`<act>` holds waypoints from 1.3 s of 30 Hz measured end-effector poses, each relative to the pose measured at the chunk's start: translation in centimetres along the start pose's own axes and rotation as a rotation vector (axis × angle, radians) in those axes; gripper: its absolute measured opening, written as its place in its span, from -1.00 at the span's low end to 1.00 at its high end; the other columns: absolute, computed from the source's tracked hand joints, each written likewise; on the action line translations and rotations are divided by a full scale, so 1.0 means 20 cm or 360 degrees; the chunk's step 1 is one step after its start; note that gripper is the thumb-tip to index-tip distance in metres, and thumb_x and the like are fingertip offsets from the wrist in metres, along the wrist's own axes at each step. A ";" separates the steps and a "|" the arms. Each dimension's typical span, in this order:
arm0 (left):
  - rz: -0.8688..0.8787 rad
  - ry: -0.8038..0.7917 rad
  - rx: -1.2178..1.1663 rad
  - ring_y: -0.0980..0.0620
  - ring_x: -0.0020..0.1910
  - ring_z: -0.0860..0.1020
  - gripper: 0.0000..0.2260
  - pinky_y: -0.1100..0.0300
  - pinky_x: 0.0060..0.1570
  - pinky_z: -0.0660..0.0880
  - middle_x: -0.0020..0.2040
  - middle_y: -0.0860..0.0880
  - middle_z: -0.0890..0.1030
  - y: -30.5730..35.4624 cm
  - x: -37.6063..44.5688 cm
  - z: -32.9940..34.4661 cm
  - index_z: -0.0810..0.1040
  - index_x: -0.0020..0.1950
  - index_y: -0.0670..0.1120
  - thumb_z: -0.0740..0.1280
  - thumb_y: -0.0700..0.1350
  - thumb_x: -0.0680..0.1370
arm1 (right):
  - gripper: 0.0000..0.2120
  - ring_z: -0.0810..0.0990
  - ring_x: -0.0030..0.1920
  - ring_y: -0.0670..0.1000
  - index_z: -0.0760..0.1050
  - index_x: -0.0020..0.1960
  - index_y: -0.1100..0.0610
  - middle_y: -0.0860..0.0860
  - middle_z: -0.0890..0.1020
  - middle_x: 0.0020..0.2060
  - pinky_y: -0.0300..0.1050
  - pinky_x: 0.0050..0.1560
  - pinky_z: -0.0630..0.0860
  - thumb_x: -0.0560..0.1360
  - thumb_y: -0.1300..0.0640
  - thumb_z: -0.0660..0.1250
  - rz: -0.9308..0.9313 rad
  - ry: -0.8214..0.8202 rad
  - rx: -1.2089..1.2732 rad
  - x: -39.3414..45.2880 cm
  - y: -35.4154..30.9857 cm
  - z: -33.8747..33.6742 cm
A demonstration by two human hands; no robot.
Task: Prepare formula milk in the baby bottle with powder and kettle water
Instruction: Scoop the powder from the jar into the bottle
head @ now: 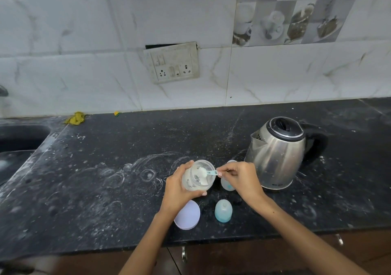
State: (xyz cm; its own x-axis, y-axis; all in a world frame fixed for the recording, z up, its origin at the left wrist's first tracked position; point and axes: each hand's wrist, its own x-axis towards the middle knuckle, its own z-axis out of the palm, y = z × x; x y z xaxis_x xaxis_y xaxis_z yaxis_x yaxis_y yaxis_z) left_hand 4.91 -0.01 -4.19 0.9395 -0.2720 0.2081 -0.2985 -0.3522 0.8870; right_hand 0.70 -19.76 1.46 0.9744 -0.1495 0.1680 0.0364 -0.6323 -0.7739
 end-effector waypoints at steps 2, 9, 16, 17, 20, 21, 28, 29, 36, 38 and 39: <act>-0.0001 -0.0002 0.0003 0.25 0.28 0.45 -0.23 0.37 0.25 0.36 0.30 0.15 0.52 0.00 0.00 0.00 0.47 0.29 0.01 0.67 -0.02 0.13 | -0.86 0.70 -0.18 -0.07 0.71 -0.04 0.14 0.03 0.74 -0.15 -0.24 -0.04 0.62 0.44 0.29 0.46 -0.0033 -0.0009 -0.0007 0.00 0.01 0.00; -0.0033 -0.0007 0.0002 0.25 0.27 0.45 -0.23 0.34 0.26 0.37 0.29 0.14 0.52 0.00 0.00 0.00 0.47 0.29 0.02 0.67 -0.02 0.13 | -0.86 0.70 -0.18 -0.10 0.72 -0.04 0.13 0.01 0.73 -0.16 -0.23 -0.04 0.63 0.44 0.30 0.46 -0.0103 0.0012 -0.0006 0.00 0.02 0.02; -0.0138 -0.0036 0.0010 0.25 0.20 0.50 -0.29 0.39 0.14 0.43 0.21 0.15 0.57 -0.02 0.01 -0.01 0.45 0.21 0.06 0.66 0.00 0.13 | -0.91 0.71 -0.26 -0.10 0.71 -0.11 0.17 0.03 0.74 -0.28 -0.32 -0.18 0.61 0.44 0.32 0.46 0.0235 -0.0016 0.0433 0.02 0.01 0.02; -0.0169 -0.0052 0.0018 0.25 0.16 0.52 -0.33 0.42 0.08 0.43 0.16 0.15 0.59 -0.01 0.01 -0.01 0.44 0.17 0.06 0.65 -0.01 0.15 | -0.91 0.72 -0.26 -0.09 0.70 -0.12 0.19 0.05 0.74 -0.29 -0.32 -0.22 0.61 0.44 0.33 0.45 0.0298 -0.0019 0.0542 0.02 0.01 0.01; -0.0230 -0.0074 0.0023 0.35 0.11 0.50 -0.38 0.49 0.00 0.41 0.12 0.13 0.59 -0.01 0.01 0.01 0.40 0.14 0.01 0.64 -0.01 0.20 | -0.92 0.73 -0.25 -0.05 0.68 -0.09 0.26 0.12 0.73 -0.27 -0.37 -0.31 0.57 0.44 0.37 0.44 0.0496 -0.0028 0.0827 0.04 -0.01 0.01; -0.0239 -0.0080 0.0019 0.38 0.11 0.49 -0.38 0.51 -0.02 0.40 0.13 0.13 0.58 -0.01 0.02 0.01 0.40 0.14 -0.01 0.64 -0.01 0.21 | -0.92 0.73 -0.25 -0.04 0.67 -0.07 0.29 0.14 0.73 -0.25 -0.38 -0.32 0.57 0.44 0.37 0.44 0.0540 -0.0030 0.0887 0.05 -0.01 0.01; -0.0167 -0.0016 0.0140 0.14 0.43 0.24 -0.04 0.17 0.38 0.24 0.48 0.12 0.25 0.01 -0.01 0.02 0.18 0.48 0.03 0.60 0.15 0.21 | -0.92 0.74 -0.22 -0.01 0.65 -0.07 0.30 0.19 0.73 -0.21 -0.37 -0.27 0.61 0.45 0.37 0.43 0.0649 0.0021 0.1097 0.04 -0.04 -0.04; -0.0142 0.0051 0.0146 0.14 0.47 0.18 -0.03 0.11 0.42 0.19 0.52 0.12 0.17 0.03 -0.02 0.03 0.13 0.50 0.03 0.58 0.17 0.24 | -0.92 0.74 -0.21 0.00 0.65 -0.06 0.30 0.20 0.73 -0.21 -0.36 -0.27 0.61 0.45 0.36 0.43 0.0669 0.0038 0.1150 0.03 -0.05 -0.06; 0.0346 0.0304 -0.0048 0.11 0.50 0.17 -0.36 0.29 0.41 0.17 0.54 0.02 0.17 0.33 -0.13 0.25 0.15 0.48 0.04 0.41 -0.09 0.50 | -0.92 0.74 -0.21 -0.01 0.65 -0.08 0.28 0.15 0.74 -0.23 -0.36 -0.24 0.62 0.43 0.36 0.45 0.0774 0.0312 0.1303 -0.06 0.00 -0.27; 0.0312 0.0169 -0.0073 0.16 0.51 0.11 -0.37 0.32 0.43 0.11 0.54 0.06 0.13 0.36 -0.12 0.34 0.11 0.51 -0.04 0.36 -0.09 0.53 | -0.91 0.74 -0.19 0.02 0.65 -0.06 0.31 0.18 0.74 -0.22 -0.34 -0.22 0.63 0.43 0.36 0.45 0.0794 0.0389 0.1303 -0.08 0.04 -0.33; 0.0275 0.0096 -0.0089 0.17 0.52 0.07 -0.35 0.28 0.45 0.09 0.55 0.08 0.09 0.37 -0.10 0.39 0.03 0.53 -0.01 0.33 -0.09 0.55 | -0.91 0.74 -0.19 0.03 0.65 -0.06 0.33 0.18 0.74 -0.23 -0.34 -0.22 0.63 0.42 0.37 0.45 0.0795 0.0419 0.1293 -0.10 0.07 -0.35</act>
State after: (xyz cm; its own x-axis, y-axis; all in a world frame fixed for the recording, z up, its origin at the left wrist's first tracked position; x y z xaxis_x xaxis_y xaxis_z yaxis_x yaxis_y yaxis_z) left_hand -0.58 -9.02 -1.20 0.8838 -0.2696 0.3823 -0.4482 -0.2541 0.8571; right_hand -2.71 -25.62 4.40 0.8425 -0.4836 -0.2376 -0.1283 0.2482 -0.9602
